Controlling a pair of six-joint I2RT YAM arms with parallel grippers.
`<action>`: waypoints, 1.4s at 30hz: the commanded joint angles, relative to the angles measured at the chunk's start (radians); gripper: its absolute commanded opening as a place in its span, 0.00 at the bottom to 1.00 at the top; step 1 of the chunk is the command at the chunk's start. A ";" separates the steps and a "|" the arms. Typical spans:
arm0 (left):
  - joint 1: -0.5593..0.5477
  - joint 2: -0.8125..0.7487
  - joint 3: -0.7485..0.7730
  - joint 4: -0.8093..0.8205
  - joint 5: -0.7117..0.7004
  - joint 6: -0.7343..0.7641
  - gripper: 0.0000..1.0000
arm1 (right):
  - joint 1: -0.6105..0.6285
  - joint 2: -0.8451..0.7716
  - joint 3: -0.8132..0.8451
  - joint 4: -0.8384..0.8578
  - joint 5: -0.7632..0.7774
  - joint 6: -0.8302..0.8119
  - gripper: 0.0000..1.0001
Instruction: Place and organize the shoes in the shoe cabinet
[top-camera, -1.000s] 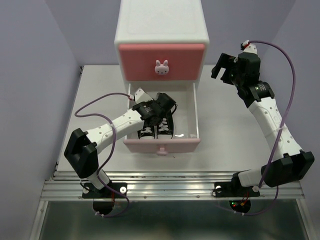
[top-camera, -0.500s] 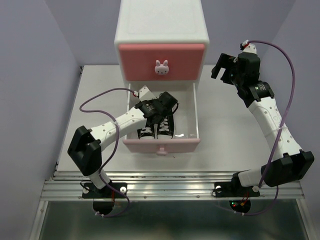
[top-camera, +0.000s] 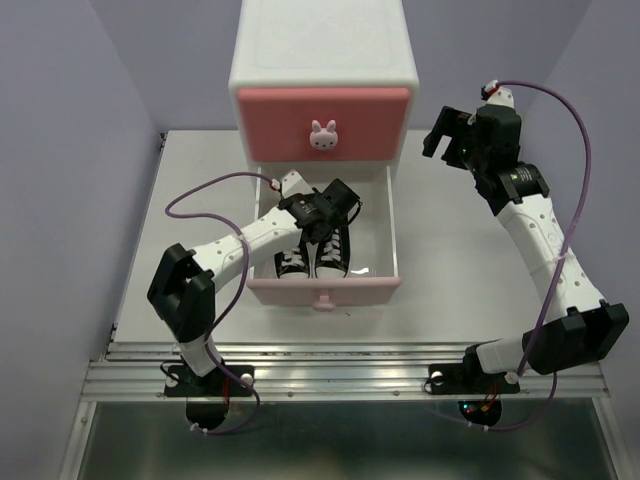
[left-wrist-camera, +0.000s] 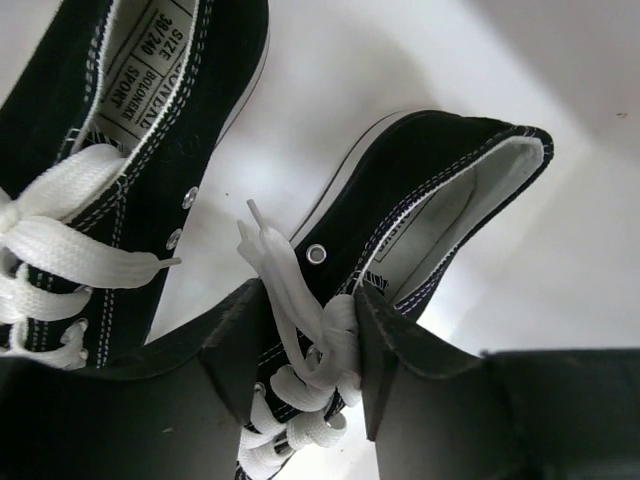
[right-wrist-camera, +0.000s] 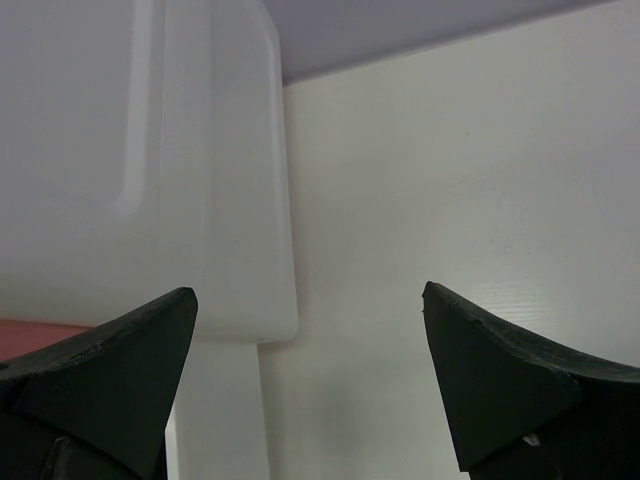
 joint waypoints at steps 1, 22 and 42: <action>0.003 -0.026 0.045 -0.089 -0.053 -0.019 0.53 | 0.002 -0.041 0.042 0.042 0.022 -0.013 1.00; 0.001 -0.169 0.238 -0.316 0.025 0.054 0.89 | 0.002 -0.111 0.040 0.039 0.053 0.065 1.00; -0.006 -0.475 0.160 -0.308 0.040 0.217 0.99 | 0.002 -0.065 0.216 -0.056 -0.064 -0.070 1.00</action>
